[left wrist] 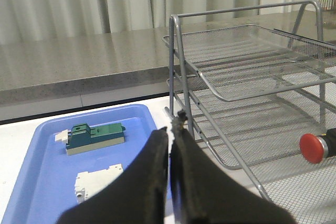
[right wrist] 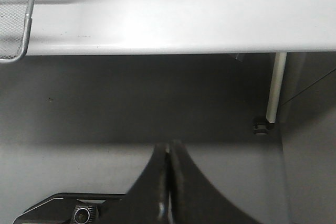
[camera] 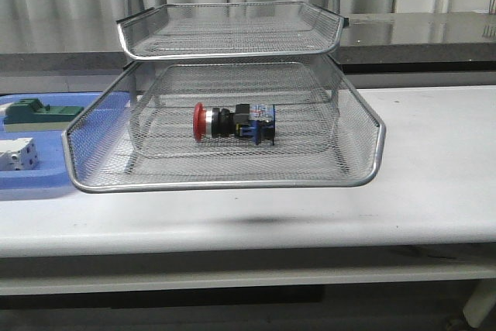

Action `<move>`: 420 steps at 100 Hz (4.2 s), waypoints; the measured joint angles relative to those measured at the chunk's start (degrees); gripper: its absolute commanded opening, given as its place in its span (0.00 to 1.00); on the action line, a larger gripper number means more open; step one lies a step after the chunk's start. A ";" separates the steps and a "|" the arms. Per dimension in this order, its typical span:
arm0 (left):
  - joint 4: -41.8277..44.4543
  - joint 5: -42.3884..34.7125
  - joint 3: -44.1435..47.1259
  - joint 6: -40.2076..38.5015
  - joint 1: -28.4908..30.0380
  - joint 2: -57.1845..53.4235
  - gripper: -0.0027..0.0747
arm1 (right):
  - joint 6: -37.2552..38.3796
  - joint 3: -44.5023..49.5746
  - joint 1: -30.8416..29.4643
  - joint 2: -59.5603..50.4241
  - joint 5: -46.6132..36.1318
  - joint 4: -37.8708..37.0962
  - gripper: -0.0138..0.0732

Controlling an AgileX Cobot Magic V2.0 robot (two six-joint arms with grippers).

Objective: Place button on rack with both arms

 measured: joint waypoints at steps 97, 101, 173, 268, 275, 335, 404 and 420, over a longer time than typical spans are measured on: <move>-0.09 -0.13 0.00 0.00 0.00 0.00 0.01 | 0.15 0.00 0.00 0.00 -6.98 2.19 0.08; -0.09 -0.13 0.00 0.00 0.00 0.00 0.01 | 0.15 0.00 0.00 0.28 -7.90 3.47 0.08; -0.09 -0.13 0.00 0.00 0.00 0.00 0.01 | -14.17 0.00 7.85 33.19 -19.53 28.37 0.08; -0.12 -0.13 0.00 0.00 0.00 0.00 0.01 | -14.27 -0.58 34.25 61.98 -47.81 30.41 0.09; -0.12 -0.13 0.00 0.00 0.00 0.00 0.01 | -14.27 -0.58 34.25 62.57 -48.93 30.41 0.09; -0.12 -0.13 0.00 0.00 0.00 0.00 0.01 | -14.72 -2.84 33.71 67.12 -54.60 26.16 0.09; -0.12 -0.13 0.00 0.00 0.00 0.00 0.01 | -14.79 -17.39 21.38 75.89 -58.98 21.38 0.09; -0.12 -0.13 0.00 0.00 0.00 0.00 0.01 | -14.79 -19.63 20.79 77.62 -59.80 19.50 0.09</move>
